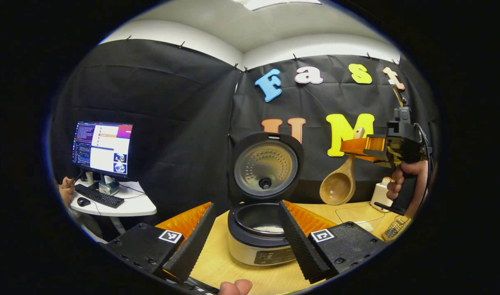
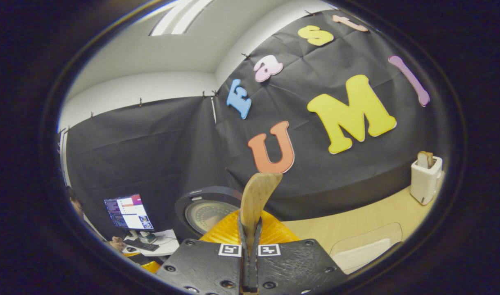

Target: Close the left gripper, press the button to open the rice cooker; take a wooden spoon from the chopstick holder with the right hand, scoop a spoonful of rice and pour it into the rice cooker, then put the wooden spoon back into the chopstick holder.

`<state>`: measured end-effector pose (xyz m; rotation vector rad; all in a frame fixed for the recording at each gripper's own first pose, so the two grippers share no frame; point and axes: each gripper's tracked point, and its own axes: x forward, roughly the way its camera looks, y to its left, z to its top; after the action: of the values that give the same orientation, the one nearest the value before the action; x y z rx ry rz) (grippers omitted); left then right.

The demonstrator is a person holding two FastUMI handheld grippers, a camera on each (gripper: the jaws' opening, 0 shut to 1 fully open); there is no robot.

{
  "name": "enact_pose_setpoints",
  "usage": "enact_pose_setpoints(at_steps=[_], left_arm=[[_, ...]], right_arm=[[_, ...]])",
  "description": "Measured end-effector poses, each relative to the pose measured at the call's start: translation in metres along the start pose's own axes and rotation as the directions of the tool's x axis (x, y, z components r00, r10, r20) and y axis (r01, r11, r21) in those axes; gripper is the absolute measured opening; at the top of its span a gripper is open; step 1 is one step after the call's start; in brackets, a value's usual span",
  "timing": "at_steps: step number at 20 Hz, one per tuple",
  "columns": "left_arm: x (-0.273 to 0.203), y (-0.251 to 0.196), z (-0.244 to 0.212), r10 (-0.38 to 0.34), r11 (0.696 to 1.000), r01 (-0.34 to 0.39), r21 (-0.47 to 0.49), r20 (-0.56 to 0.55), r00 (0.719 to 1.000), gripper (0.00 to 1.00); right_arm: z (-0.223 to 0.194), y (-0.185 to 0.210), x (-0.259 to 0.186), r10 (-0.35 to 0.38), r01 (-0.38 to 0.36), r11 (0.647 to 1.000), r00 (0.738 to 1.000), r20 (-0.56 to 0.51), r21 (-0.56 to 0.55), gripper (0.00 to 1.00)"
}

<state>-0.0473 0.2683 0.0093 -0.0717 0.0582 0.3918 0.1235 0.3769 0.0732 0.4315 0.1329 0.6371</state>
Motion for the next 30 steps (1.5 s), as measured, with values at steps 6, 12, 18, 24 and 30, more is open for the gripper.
enact_pose_setpoints(at_steps=[6, 12, 18, 24, 30], left_arm=[[-0.004, -0.021, 0.006, -0.034, 0.999, 0.034, 0.027, 0.011, 0.999, 0.98], [-0.008, -0.031, 0.012, -0.071, 0.997, 0.07, 0.037, 0.024, 0.997, 0.98], [-0.007, -0.039, 0.014, -0.089, 0.994, 0.088, 0.059, 0.015, 0.996, 0.98], [-0.007, -0.038, 0.012, -0.097, 0.994, 0.096, 0.054, 0.014, 0.995, 0.98], [-0.007, -0.038, 0.01, -0.1, 0.994, 0.099, 0.05, 0.0, 0.995, 0.98]], right_arm=[[0.031, -0.08, -0.067, -0.137, 0.133, 0.989, 0.989, 0.062, 0.065, 0.0], [0.074, -0.148, -0.143, -0.291, 0.285, 0.957, 0.945, 0.151, 0.06, 0.0], [0.084, -0.207, -0.195, -0.431, 0.433, 0.901, 0.881, 0.194, 0.033, 0.0], [0.073, -0.243, -0.231, -0.523, 0.529, 0.848, 0.83, 0.194, 0.028, 0.0], [0.049, -0.273, -0.242, -0.584, 0.588, 0.808, 0.796, 0.157, 0.027, 0.0]])
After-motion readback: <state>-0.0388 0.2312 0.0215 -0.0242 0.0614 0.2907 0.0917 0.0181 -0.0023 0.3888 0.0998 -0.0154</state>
